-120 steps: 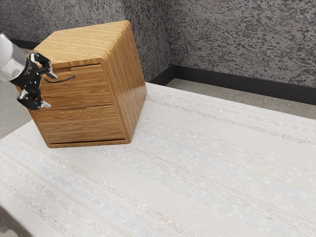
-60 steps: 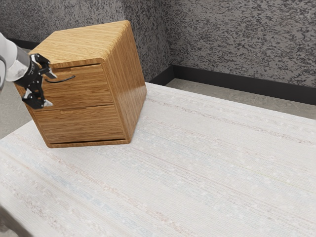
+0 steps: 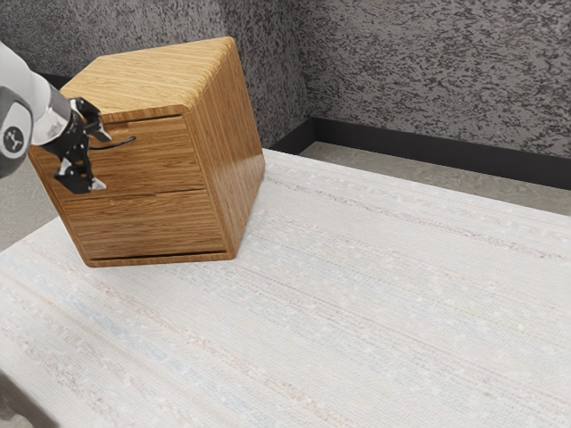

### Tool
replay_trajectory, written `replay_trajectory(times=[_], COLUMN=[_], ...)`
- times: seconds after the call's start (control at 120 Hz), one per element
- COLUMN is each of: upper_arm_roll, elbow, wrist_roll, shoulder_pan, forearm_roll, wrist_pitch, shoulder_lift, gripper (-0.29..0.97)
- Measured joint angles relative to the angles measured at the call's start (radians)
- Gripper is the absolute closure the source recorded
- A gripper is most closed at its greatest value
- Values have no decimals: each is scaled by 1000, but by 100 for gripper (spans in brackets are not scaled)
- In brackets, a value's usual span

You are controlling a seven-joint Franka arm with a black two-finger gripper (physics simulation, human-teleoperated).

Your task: Pull the drawer handle with one arm to open the drawer

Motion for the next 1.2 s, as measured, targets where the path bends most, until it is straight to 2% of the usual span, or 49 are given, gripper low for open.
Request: replay_trajectory(times=[0.317,0.517,0.683,1.2], upper_arm_roll=[3,9,-6,-231], elbow=[-22,-146,-278,-493], wrist_roll=[-9,-14,-18,-25], shoulder_pan=[-3,-15,-5,228], forearm_roll=[-8,-10,-2,0], wrist_pitch=[25,43,69,88], shoulder_lift=[22,-89,-224,-447], gripper=[0,0,0,0])
